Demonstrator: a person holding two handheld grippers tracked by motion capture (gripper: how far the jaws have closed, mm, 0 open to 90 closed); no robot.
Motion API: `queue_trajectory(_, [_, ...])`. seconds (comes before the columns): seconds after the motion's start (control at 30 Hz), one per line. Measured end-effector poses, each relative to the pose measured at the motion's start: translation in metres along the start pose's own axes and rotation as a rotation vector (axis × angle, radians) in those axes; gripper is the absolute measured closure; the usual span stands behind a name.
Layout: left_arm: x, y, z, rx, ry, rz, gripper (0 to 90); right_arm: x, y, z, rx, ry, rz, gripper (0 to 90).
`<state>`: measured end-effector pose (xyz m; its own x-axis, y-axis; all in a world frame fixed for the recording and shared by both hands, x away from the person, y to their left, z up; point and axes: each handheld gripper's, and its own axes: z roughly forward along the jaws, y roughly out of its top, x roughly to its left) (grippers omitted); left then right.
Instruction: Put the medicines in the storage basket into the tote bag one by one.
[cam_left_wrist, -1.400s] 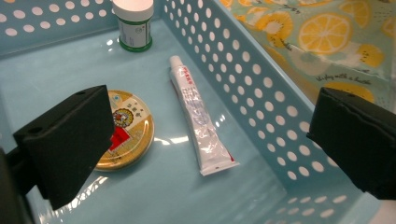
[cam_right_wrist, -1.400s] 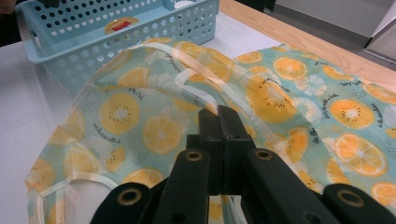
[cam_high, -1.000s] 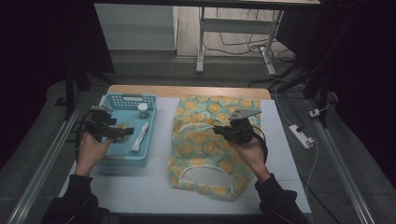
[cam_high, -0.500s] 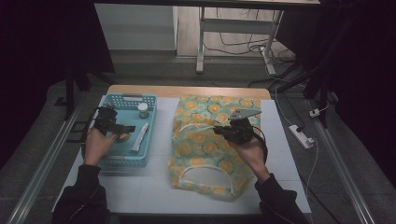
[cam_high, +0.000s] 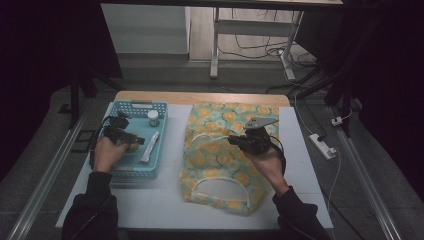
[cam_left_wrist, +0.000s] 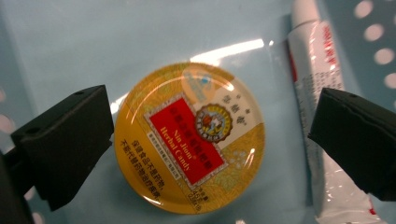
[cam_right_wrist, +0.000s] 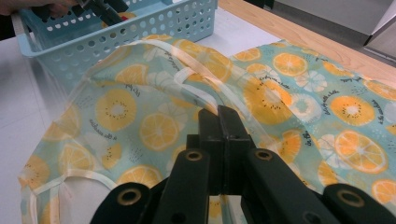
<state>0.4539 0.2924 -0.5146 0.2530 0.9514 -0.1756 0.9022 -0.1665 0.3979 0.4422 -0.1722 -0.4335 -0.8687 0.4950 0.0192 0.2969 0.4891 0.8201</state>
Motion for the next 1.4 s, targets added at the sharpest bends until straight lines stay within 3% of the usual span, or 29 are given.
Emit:
queue_trajectory(0.33, [-0.001,0.001,0.006,0.079,0.086,-0.036,11.7,0.001,-0.001,0.002,0.006,0.0,-0.001,89.5])
queue_trajectory(0.4, [-0.002,0.001,0.005,0.08,0.093,-0.038,19.4,0.001,-0.001,0.002,0.006,0.001,-0.002,89.5])
queue_trajectory(0.53, [-0.007,0.003,0.004,0.09,0.117,-0.025,20.0,0.001,-0.001,0.001,0.003,-0.001,-0.001,89.5])
queue_trajectory(0.7, [-0.01,0.002,0.0,0.061,0.126,-0.013,20.1,0.001,-0.001,0.001,0.002,-0.004,-0.006,89.5])
queue_trajectory(0.9, [-0.014,0.002,-0.012,-0.008,0.112,0.008,20.1,0.001,-0.001,0.0,-0.003,-0.003,-0.009,89.5])
queue_trajectory(1.17, [-0.025,0.003,-0.027,-0.081,0.045,0.049,20.1,0.0,-0.002,0.0,-0.005,-0.003,-0.01,89.5])
queue_trajectory(1.4, [-0.04,0.003,-0.052,-0.162,-0.014,0.096,20.2,0.001,0.0,-0.003,-0.014,-0.006,-0.01,89.5])
